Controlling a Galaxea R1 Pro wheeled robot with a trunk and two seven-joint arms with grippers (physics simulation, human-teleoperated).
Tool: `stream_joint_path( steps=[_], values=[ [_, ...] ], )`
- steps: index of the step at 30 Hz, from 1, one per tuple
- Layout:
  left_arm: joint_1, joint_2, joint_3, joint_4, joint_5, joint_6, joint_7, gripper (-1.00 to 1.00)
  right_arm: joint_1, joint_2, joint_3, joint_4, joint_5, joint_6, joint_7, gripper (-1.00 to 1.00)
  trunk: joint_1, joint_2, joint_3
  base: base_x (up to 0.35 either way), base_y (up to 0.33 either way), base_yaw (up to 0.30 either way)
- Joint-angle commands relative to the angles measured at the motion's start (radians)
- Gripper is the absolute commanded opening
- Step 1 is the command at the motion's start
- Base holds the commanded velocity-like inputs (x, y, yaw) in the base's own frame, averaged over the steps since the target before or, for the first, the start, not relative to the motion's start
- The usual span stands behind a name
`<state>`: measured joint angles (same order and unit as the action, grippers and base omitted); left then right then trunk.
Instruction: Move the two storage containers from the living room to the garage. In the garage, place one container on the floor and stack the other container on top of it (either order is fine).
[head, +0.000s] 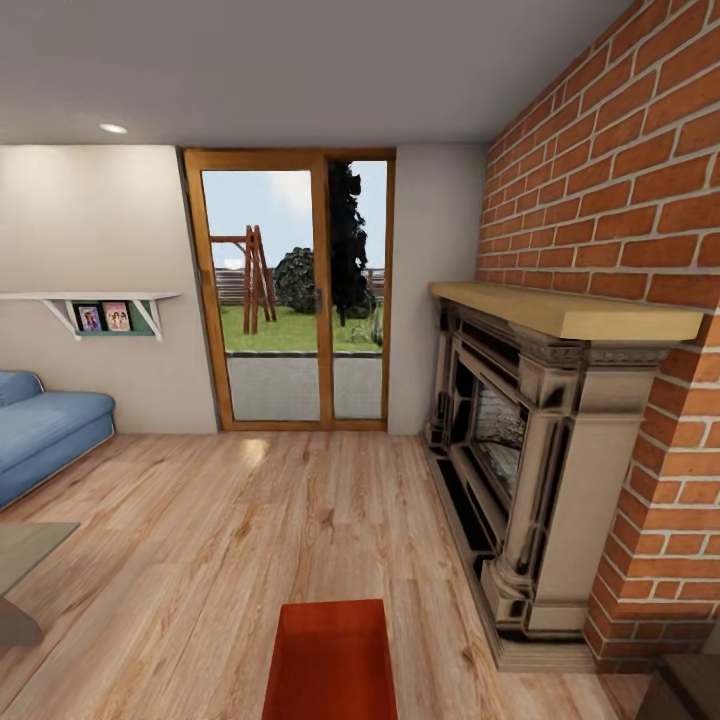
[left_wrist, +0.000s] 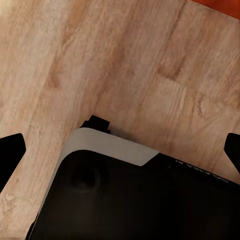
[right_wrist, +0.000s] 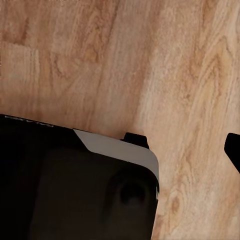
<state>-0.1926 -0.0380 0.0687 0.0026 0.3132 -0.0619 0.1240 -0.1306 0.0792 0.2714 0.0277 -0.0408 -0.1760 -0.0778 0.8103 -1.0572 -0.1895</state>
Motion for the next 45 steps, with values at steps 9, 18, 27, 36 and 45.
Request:
stream_joint_path(
  steps=[9,18,27,36,45],
  values=[
    [0.002,0.004,0.007,-0.001,-0.001,-0.002,0.001,1.00,-0.001,-0.003,0.008,0.003,-0.004,-0.004,0.000,1.00,0.000,-0.001,-0.001,0.101,0.000,0.000],
    [0.002,0.009,0.007,-0.001,-0.001,-0.001,0.001,1.00,-0.001,-0.008,0.008,0.003,-0.004,-0.004,-0.005,1.00,0.000,-0.001,-0.001,0.310,0.000,0.000],
    [0.002,0.008,0.007,-0.001,0.000,-0.007,0.002,1.00,-0.001,-0.006,0.008,0.003,-0.004,-0.003,-0.002,1.00,0.000,-0.001,-0.001,0.248,0.000,0.000],
    [0.002,0.008,0.007,-0.001,0.000,-0.010,0.002,1.00,-0.001,-0.009,0.007,0.003,-0.004,-0.003,-0.004,1.00,0.000,-0.001,-0.001,0.022,0.000,0.107],
    [0.002,0.007,0.007,-0.001,0.000,-0.011,0.002,1.00,-0.001,-0.008,0.007,0.003,-0.004,-0.004,-0.004,1.00,0.000,-0.001,-0.001,0.001,0.000,0.060]
  ],
)
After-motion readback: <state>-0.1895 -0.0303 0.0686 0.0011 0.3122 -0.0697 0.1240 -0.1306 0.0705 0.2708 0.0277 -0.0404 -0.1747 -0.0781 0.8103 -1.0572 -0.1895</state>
